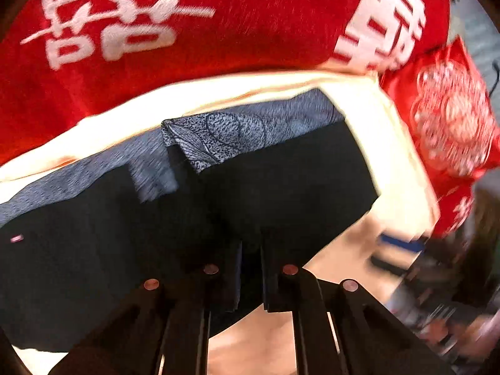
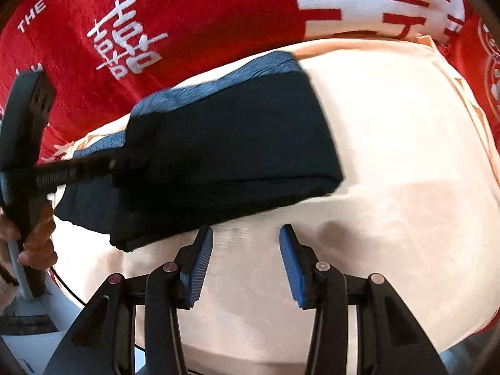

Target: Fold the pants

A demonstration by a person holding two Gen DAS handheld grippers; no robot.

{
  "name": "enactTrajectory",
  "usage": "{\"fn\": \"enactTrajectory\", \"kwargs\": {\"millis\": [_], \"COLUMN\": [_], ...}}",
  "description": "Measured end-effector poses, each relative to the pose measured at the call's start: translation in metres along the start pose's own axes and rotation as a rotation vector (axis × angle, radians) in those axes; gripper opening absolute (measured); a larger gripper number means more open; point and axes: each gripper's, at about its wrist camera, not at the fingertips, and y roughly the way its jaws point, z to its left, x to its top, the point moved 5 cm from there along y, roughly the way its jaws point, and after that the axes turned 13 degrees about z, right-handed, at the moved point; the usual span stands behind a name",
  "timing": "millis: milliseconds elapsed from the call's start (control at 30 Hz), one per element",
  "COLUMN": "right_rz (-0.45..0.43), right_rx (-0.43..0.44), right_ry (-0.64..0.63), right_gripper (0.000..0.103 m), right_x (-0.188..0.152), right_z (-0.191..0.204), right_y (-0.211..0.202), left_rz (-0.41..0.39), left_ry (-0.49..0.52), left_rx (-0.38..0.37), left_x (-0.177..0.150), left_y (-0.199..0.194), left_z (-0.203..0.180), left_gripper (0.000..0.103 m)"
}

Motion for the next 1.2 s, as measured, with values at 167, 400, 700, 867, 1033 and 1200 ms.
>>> {"fn": "enactTrajectory", "kwargs": {"millis": [167,400,700,867,1033,1200], "right_rz": [-0.004,-0.076,0.012,0.040,0.047,0.063], "right_rx": [0.012,0.035,0.077,0.087,0.080,0.093], "right_ry": [0.001,-0.040,0.007,-0.110,-0.169,-0.217], "right_gripper": [0.048,0.042,0.038,0.040,0.039,0.039], "right_x": [0.005,0.058,0.135,0.118,0.096,0.069], "right_z": [-0.007,-0.007,0.004,0.035,0.058,0.083], "right_y": [-0.002,-0.011,0.054,0.051,0.043,0.039], "left_rz": [0.017,-0.028,-0.052,-0.077,-0.123,-0.088], "left_ry": [-0.043,-0.063,-0.105,-0.176,-0.252,-0.342], "left_rx": [0.035,0.055,0.068,0.062,0.124,0.207], "left_x": [-0.018,-0.023,-0.020,-0.026,-0.044,-0.072], "left_y": [0.027,0.022,0.023,0.010,-0.009,-0.010], "left_z": [0.012,0.009,0.008,0.017,0.037,0.069], "left_gripper": [0.011,0.011,0.011,0.035,0.072,0.072]}}
